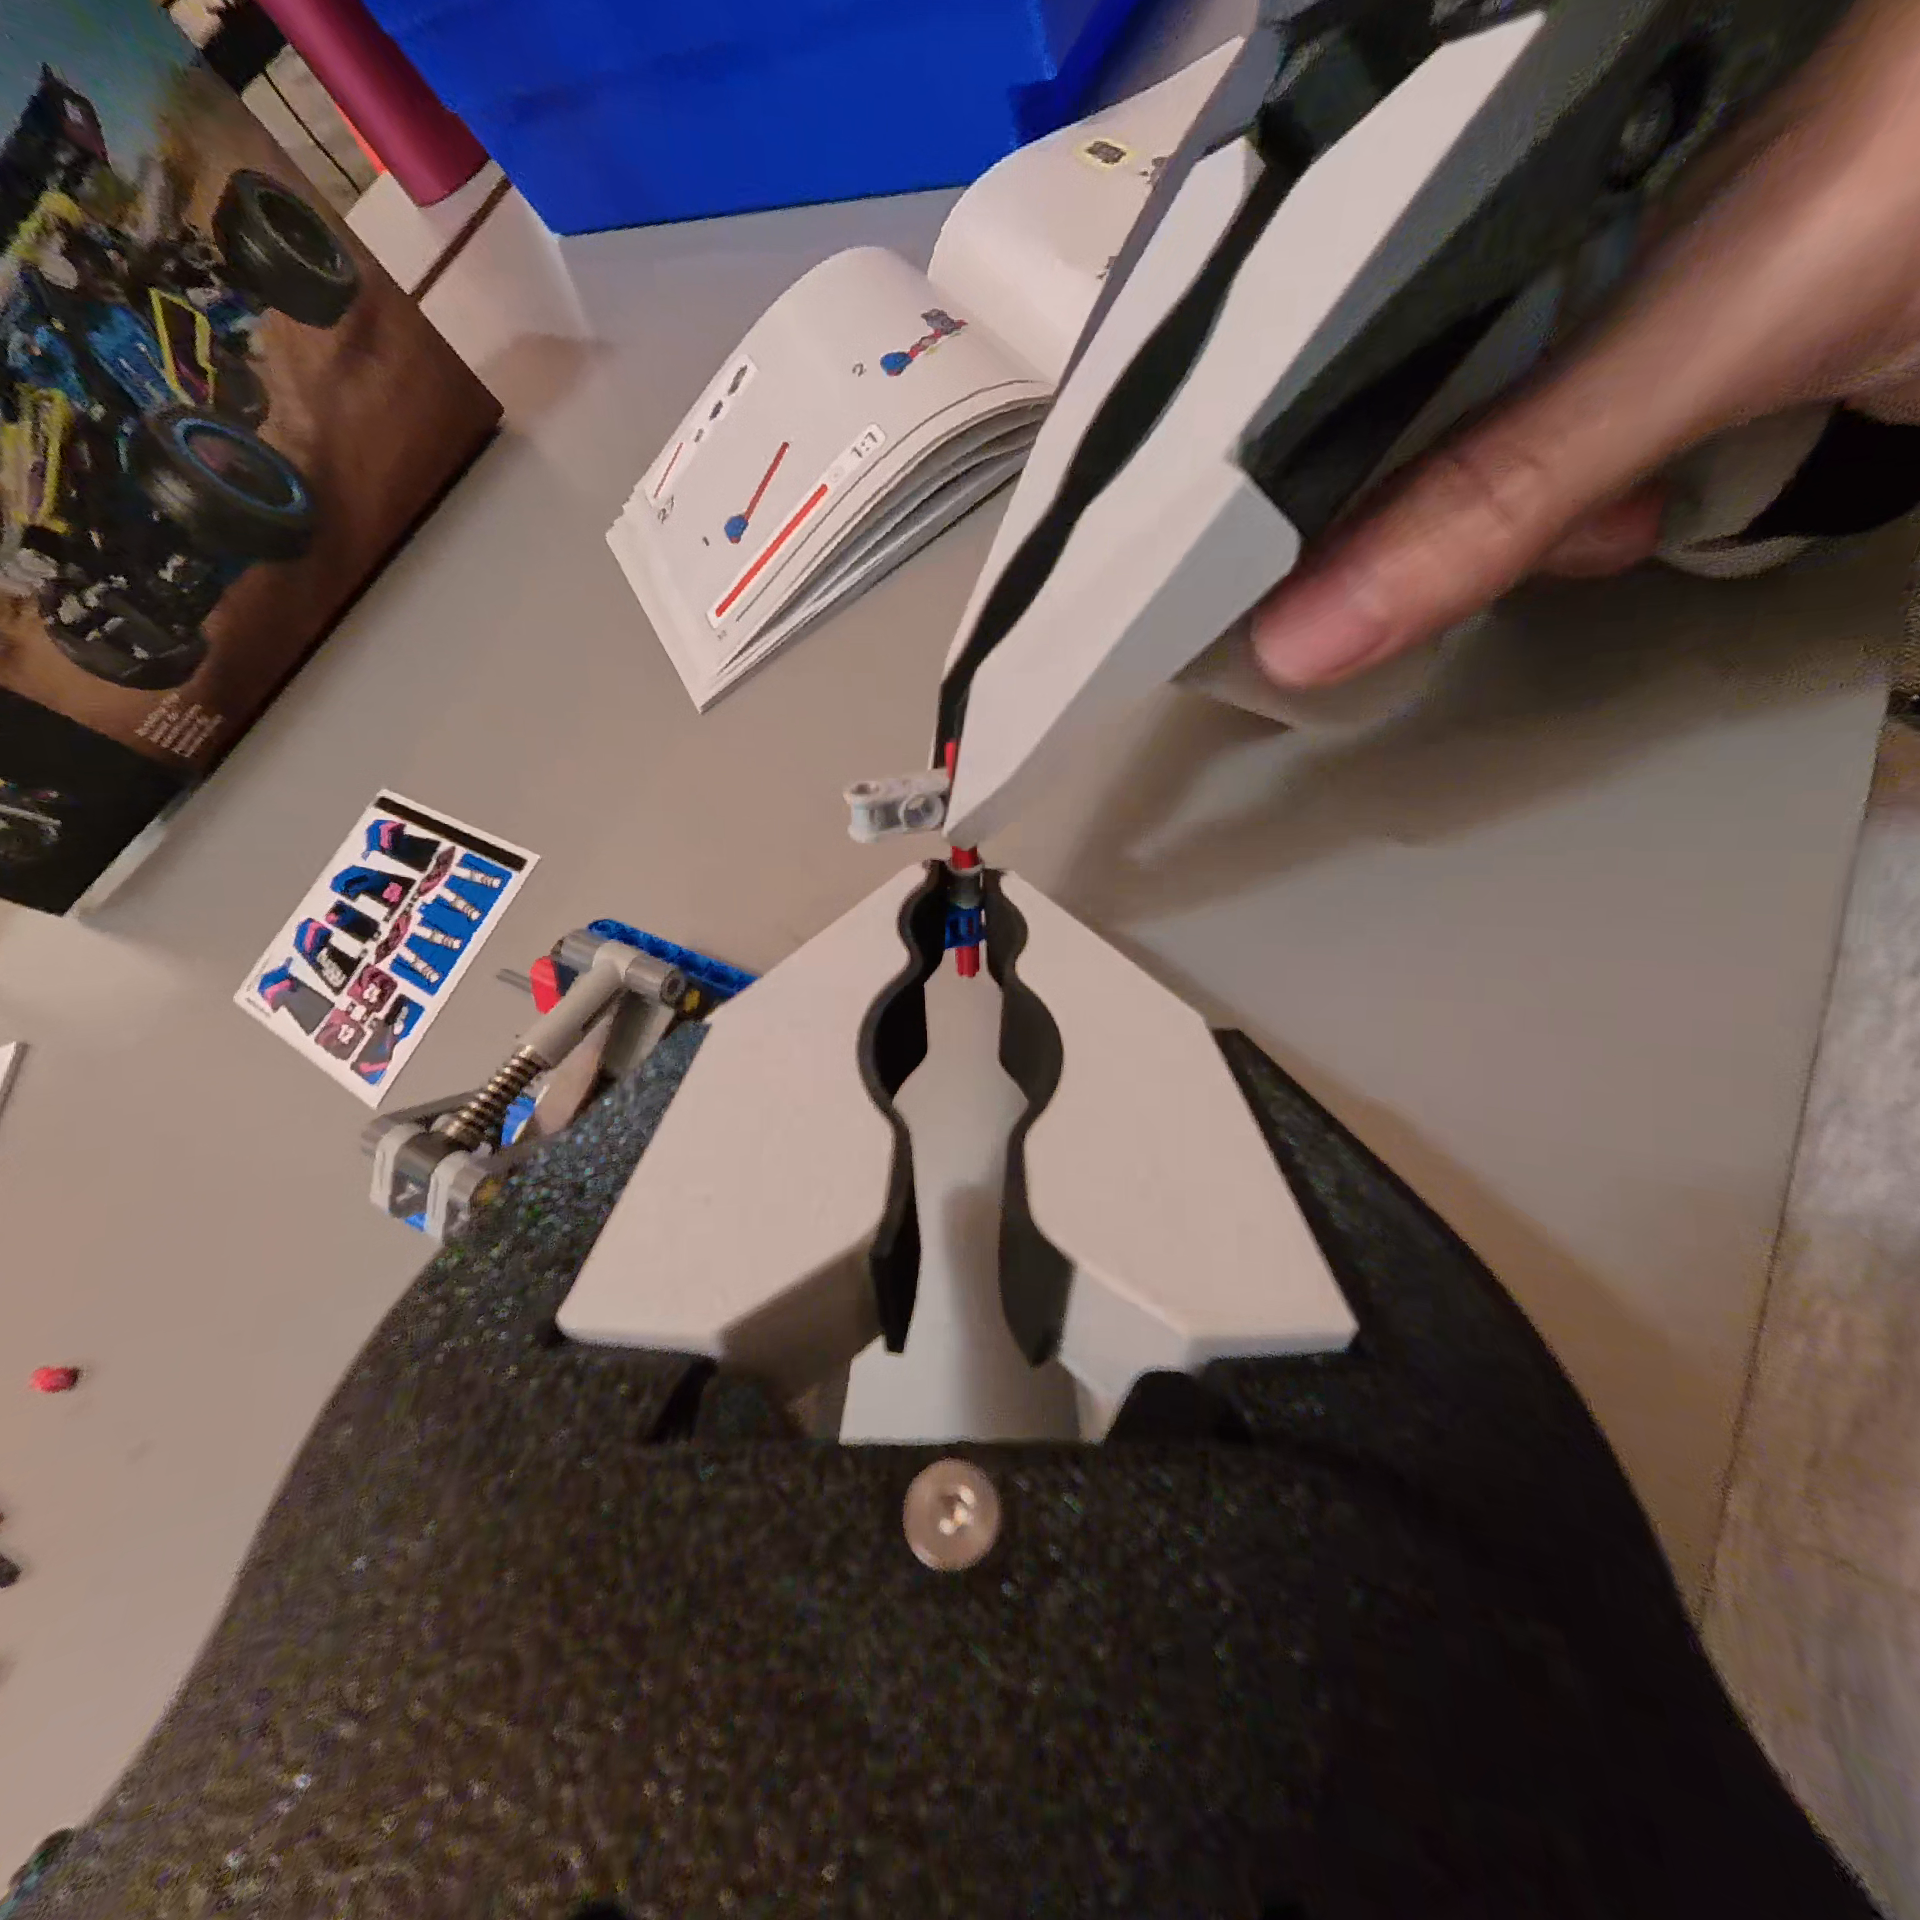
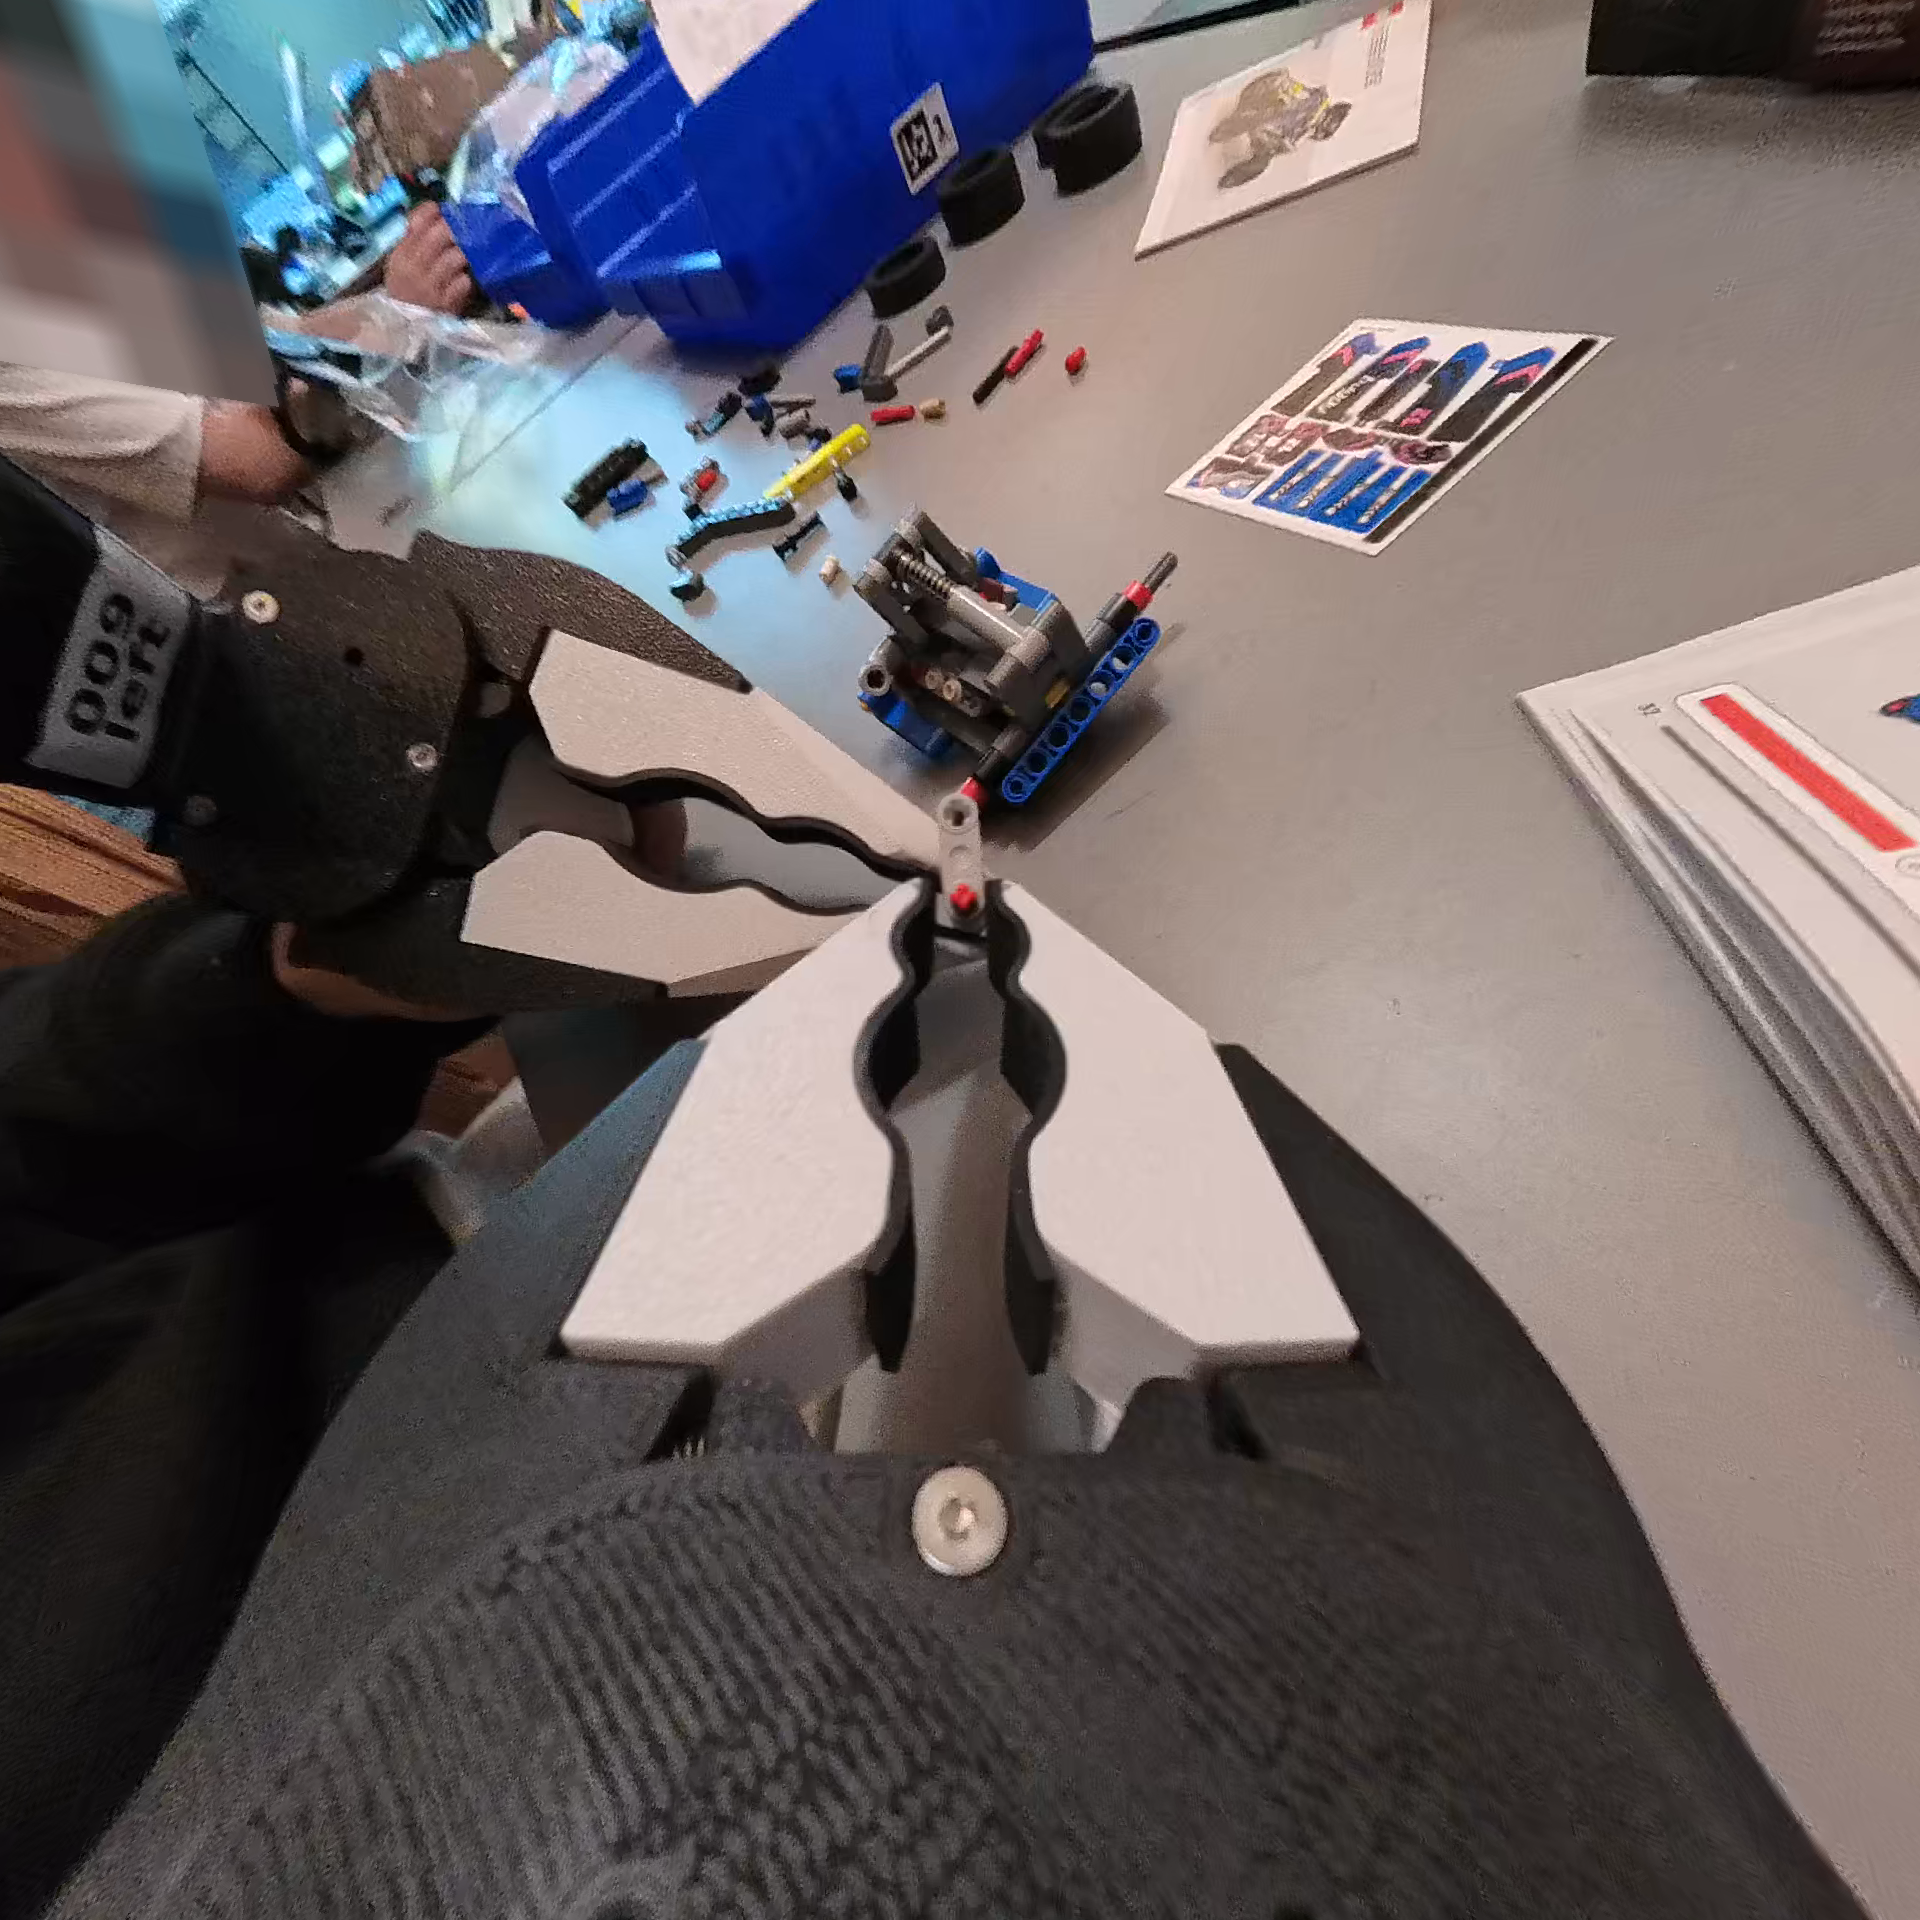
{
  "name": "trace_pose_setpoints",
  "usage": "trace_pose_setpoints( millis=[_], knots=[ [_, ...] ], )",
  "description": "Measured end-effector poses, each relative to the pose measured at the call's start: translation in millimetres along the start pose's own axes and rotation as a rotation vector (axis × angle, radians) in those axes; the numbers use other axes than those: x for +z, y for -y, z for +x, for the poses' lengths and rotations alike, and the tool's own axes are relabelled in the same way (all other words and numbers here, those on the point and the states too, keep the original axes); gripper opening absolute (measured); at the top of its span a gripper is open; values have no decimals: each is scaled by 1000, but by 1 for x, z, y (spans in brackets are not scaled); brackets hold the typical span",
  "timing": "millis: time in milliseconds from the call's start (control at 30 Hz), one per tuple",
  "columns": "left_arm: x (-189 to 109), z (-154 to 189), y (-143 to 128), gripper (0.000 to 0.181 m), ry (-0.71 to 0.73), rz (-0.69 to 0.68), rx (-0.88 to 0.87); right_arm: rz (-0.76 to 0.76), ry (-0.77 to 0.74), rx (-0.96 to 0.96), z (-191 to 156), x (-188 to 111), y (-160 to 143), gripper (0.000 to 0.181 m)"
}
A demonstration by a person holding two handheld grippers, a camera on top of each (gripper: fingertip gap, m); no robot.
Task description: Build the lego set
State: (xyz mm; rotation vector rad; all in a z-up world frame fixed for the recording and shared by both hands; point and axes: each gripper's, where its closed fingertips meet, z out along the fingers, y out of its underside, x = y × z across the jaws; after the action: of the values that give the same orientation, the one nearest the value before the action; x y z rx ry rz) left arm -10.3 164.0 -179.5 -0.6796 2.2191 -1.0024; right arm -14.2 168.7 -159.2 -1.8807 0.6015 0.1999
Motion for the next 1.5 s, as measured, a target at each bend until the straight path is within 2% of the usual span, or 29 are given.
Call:
trace_pose_setpoints(
  millis=[133,333,600,933,1000,1033,1067,1200,1367,1500],
  knots=[
    [2,1,-11,4,-56,-61,-39,-87,-52,-174,1,9,-6,5],
    [-9,-5,-20,4,-90,-56,-80,-177,-143,-382,-8,23,-6,6],
    [-19,-13,-31,4,-120,-73,-208,-272,-97,-470,-14,38,-3,7],
    [-30,-14,-38,3,-136,-67,-278,-237,-52,-467,-26,49,-4,6],
    [-34,-13,-38,9,-154,-53,-268,-238,-41,-465,-27,51,-4,6],
    [-36,-12,-37,21,-176,-43,-253,-245,-45,-474,-27,52,-4,6],
    [-39,-12,-38,21,-184,-45,-233,-258,-54,-490,-26,52,-6,6],
    [-48,-17,-47,6,-213,-84,-113,-275,-2,-517,-36,57,-8,6],
    [-52,-18,-45,8,-291,-47,-132,-274,25,-548,-40,58,-3,6],
    [-51,-23,-50,3,-234,-61,-29,-331,27,-609,-39,61,-6,6]
  ],
)
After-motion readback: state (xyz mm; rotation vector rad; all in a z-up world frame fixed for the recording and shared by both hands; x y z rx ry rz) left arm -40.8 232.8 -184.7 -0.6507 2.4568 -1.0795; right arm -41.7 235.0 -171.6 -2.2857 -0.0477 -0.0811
